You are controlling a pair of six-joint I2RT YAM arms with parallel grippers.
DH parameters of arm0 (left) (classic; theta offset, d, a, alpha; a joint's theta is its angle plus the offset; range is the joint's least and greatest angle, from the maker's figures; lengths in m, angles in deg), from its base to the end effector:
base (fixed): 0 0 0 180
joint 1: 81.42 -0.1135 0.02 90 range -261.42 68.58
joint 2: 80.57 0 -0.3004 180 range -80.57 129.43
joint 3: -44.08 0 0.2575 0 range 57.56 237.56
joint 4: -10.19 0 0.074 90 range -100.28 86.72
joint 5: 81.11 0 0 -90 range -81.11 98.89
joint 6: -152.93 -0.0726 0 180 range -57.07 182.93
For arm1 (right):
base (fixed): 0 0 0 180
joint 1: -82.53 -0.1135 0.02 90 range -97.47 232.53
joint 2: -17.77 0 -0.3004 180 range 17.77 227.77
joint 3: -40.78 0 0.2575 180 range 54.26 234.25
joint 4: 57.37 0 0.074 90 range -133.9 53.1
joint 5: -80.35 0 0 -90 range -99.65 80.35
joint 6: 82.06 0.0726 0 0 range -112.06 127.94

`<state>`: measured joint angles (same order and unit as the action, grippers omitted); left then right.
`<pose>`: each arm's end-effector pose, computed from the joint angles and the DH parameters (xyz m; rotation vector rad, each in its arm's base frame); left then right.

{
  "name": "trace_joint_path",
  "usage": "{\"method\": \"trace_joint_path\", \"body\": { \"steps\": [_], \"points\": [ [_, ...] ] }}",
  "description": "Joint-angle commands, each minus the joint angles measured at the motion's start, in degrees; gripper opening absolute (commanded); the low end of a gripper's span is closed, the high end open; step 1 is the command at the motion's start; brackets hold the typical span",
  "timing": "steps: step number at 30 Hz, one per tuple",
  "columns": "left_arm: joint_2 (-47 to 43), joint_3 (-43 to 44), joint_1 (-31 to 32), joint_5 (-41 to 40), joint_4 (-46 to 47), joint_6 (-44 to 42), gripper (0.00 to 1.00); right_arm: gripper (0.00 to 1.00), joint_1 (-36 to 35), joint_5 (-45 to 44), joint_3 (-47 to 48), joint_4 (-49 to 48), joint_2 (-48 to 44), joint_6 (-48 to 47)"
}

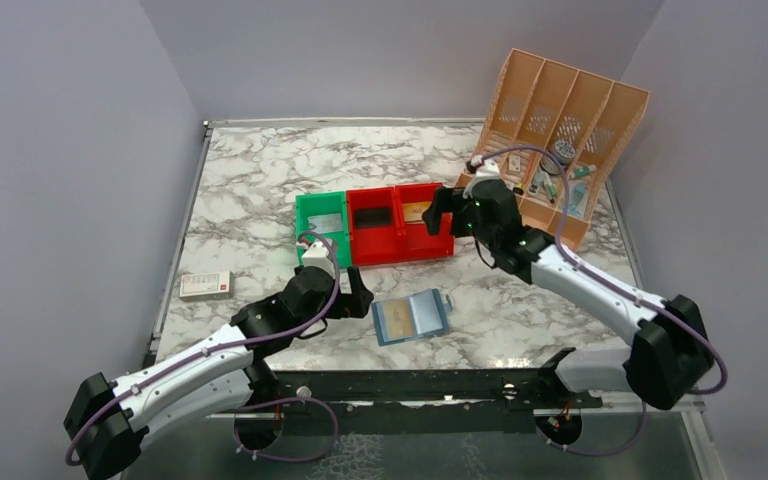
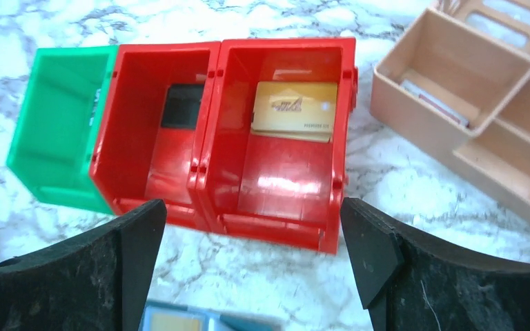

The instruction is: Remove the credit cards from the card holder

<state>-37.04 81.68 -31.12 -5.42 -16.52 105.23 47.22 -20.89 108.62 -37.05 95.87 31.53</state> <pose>0.1287 -0.1269 0.2159 0.0028 2.1991 -0.6774 0.2827 0.1829 0.2877 -0.0979 2.1180 0.4125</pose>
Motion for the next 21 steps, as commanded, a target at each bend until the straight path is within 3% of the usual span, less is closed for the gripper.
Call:
{"method": "trace_joint_path", "body": {
  "steps": [1,6,10,12,17,21],
  "points": [
    [-0.9,0.5,-0.4,1.5,-3.6,-0.2,0.99,1.00,-0.4,5.8,-8.7,-6.5,-10.9,6.1],
    [-2.7,0.4,-0.4,0.8,-5.6,-0.1,0.99,0.98,-0.4,21.0,-17.0,-10.7,-20.5,8.1],
    [-3.0,0.5,-0.4,0.2,-5.6,-0.1,0.99,0.91,-0.4,36.6,-22.4,-19.4,-21.1,7.5],
    [-2.9,0.5,-0.4,0.0,-5.5,-0.3,0.99,0.87,-0.5,40.1,-24.1,-23.4,-19.7,7.7],
    [-2.7,0.5,-0.4,-1.2,-5.2,-0.1,0.99,0.82,-3.6,36.2,-20.8,-16.9,-13.8,4.8],
    [-2.3,0.5,-0.4,-1.4,-5.0,0.1,0.99,0.79,-10.6,21.6,-18.7,-9.4,-11.3,3.5]
  ]
}}
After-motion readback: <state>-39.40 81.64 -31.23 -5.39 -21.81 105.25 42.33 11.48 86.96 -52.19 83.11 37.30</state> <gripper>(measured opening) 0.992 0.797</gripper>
